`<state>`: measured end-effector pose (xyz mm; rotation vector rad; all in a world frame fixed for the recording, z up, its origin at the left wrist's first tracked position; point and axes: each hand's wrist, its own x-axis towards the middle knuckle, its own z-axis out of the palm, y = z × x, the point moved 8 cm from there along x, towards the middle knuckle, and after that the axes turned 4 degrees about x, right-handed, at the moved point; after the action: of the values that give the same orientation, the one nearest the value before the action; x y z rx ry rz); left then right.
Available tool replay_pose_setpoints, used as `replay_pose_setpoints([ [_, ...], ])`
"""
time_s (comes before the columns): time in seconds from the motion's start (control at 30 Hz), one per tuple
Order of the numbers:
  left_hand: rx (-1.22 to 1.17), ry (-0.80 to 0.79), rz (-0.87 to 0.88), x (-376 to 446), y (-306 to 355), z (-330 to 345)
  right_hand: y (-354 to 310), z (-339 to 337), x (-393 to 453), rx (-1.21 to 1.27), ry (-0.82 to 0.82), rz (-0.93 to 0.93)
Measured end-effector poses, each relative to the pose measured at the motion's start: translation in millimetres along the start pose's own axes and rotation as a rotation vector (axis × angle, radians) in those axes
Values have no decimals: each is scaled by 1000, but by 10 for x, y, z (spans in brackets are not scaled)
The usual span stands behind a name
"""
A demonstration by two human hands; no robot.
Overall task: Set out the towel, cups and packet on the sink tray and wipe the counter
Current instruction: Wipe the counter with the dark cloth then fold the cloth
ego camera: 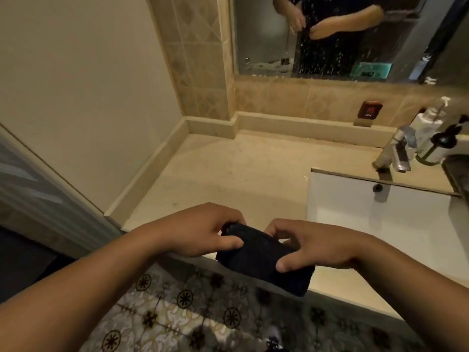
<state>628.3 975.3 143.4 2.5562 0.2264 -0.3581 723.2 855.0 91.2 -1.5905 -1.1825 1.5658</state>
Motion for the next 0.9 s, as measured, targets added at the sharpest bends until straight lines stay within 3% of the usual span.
replay_pose_setpoints([
  [0.1, -28, 13, -25, 31, -66, -161, 16, -160, -38, -352, 134, -23],
  [0.17, -52, 12, -34, 39, -133, -243, -11, -301, -39, -420, 269, -73],
  [0.27, -114, 44, -65, 45, -240, -375, 3, -490, 14, -308, 373, -132],
  [0.6, -87, 90, -25, 82, -455, -816, -234, -501, 945, -268, 281, -243],
  [0.9, 95, 95, -27, 101, -1149, -801, -665, -670, 715, -319, 548, -314],
])
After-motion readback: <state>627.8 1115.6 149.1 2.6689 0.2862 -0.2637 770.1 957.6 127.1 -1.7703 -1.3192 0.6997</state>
